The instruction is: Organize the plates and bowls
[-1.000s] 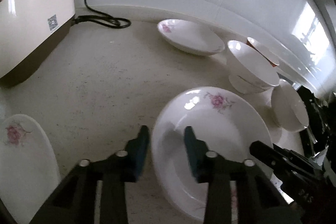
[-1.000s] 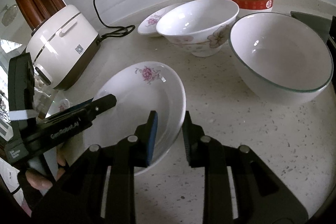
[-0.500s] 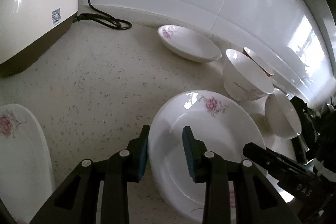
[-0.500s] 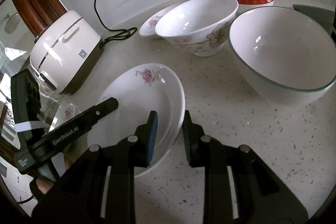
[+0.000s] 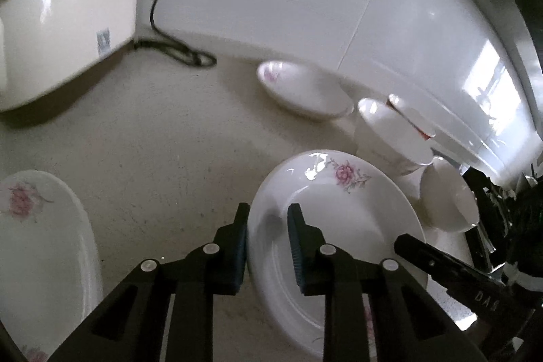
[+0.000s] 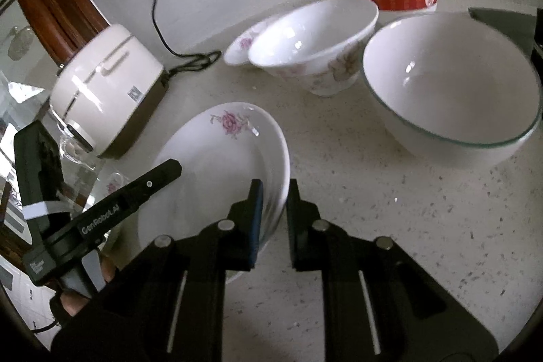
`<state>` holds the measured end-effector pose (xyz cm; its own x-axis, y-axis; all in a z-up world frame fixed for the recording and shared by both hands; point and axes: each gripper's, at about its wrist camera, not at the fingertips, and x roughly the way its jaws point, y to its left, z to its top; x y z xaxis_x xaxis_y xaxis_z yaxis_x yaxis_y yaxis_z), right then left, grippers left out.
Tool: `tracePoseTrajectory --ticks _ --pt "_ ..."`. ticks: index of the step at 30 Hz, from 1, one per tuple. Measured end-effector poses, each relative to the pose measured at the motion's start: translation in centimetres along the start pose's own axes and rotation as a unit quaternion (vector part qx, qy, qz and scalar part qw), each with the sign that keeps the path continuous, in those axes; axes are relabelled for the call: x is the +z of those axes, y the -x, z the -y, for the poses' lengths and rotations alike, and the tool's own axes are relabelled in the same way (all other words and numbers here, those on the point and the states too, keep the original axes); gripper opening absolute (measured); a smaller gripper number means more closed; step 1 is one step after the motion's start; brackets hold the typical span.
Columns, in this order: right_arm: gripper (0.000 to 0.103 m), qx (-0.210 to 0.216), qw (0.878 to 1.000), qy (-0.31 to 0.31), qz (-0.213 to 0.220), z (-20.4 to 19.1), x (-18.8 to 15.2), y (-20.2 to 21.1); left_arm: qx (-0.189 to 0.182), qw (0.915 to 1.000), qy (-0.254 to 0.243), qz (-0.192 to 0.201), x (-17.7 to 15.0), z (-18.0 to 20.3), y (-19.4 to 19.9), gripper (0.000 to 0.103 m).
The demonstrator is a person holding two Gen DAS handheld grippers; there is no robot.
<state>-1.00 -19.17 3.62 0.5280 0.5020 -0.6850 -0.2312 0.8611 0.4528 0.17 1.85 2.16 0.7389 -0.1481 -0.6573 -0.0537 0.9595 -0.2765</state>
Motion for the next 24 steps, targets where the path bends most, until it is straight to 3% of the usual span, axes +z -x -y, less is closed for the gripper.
tracePoseTrajectory --ticks 7,15,24 --pt "0.016 0.009 1.0 0.011 0.027 -0.3 -0.4 1.3 -0.02 0.9984 0.02 0.049 -0.5 -0.4 2.1 0.023" --pt "0.016 0.022 0.999 0.029 0.038 -1.8 -1.5 2.3 -0.015 0.9968 0.029 0.072 -1.3 -1.1 3.8 0.023" --pt "0.016 0.037 0.996 0.049 0.064 -5.1 -3.6 3.4 -0.008 0.9908 0.037 0.13 -2.5 -3.0 7.8 0.023"
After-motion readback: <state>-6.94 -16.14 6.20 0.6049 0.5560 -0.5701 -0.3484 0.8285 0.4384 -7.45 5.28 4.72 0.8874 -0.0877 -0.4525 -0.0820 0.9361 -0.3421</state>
